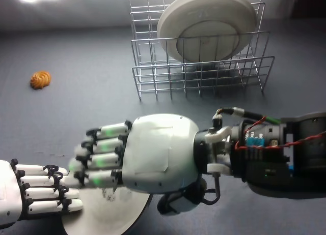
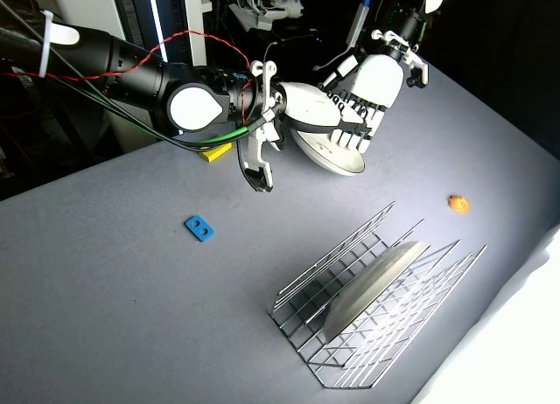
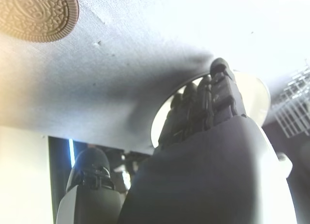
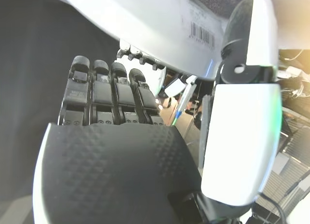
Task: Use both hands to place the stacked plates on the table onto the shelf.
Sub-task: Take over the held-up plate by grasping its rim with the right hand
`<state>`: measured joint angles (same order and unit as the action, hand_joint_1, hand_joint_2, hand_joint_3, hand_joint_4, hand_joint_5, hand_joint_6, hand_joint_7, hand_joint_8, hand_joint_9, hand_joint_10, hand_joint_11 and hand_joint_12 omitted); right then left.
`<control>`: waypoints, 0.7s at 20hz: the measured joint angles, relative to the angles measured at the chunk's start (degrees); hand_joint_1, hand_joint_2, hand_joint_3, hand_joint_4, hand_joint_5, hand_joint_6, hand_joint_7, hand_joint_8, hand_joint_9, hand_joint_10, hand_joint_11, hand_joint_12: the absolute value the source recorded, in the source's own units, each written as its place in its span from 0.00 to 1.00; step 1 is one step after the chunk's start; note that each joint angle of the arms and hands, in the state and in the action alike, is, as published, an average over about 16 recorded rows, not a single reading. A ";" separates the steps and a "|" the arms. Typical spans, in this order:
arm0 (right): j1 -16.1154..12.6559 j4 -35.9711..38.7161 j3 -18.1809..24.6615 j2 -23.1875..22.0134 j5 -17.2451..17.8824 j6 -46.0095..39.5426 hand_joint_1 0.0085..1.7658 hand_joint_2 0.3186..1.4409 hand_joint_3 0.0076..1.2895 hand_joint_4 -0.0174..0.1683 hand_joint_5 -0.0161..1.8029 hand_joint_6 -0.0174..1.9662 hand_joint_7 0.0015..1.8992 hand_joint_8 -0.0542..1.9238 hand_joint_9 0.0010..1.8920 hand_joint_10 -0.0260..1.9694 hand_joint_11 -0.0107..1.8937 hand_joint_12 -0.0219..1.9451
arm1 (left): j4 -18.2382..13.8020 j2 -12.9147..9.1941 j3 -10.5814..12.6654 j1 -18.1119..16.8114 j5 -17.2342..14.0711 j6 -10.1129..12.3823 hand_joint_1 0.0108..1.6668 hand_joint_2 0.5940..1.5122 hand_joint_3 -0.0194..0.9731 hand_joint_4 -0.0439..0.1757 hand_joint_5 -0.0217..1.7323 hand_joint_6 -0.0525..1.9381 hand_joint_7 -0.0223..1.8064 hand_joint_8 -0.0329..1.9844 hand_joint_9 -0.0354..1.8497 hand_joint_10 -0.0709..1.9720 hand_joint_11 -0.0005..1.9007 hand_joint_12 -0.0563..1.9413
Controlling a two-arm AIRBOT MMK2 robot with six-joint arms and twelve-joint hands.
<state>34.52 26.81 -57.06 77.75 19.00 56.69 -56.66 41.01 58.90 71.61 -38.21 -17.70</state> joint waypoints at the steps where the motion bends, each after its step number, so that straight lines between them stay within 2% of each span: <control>1: 0.18 -0.20 -0.49 0.56 -0.02 0.24 0.64 0.45 0.01 0.12 0.06 0.02 0.06 0.03 0.05 0.02 0.01 0.21 | 0.06 -0.02 -0.04 0.01 0.02 0.00 0.00 0.58 0.02 0.18 0.01 0.02 0.01 0.01 0.00 0.01 0.01 0.03; 9: 1.43 -1.04 -4.07 4.33 0.61 1.69 0.69 0.55 0.01 0.12 0.21 0.02 0.20 0.03 0.20 0.03 0.05 0.50 | 0.46 -0.10 -0.24 0.05 0.10 0.00 0.00 0.58 0.02 0.18 0.01 0.02 0.01 0.01 0.01 0.01 0.01 0.03; 14: 1.51 -1.42 -5.12 5.54 1.57 2.19 0.70 0.57 0.01 0.12 0.33 0.02 0.32 0.03 0.33 0.03 0.15 0.55 | 0.79 -0.11 -0.31 0.05 0.15 0.00 0.00 0.58 0.02 0.18 0.01 0.02 0.01 0.01 0.01 0.01 0.01 0.03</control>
<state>36.03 25.39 -62.18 83.29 20.57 58.88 -55.87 40.91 58.58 71.66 -38.06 -17.69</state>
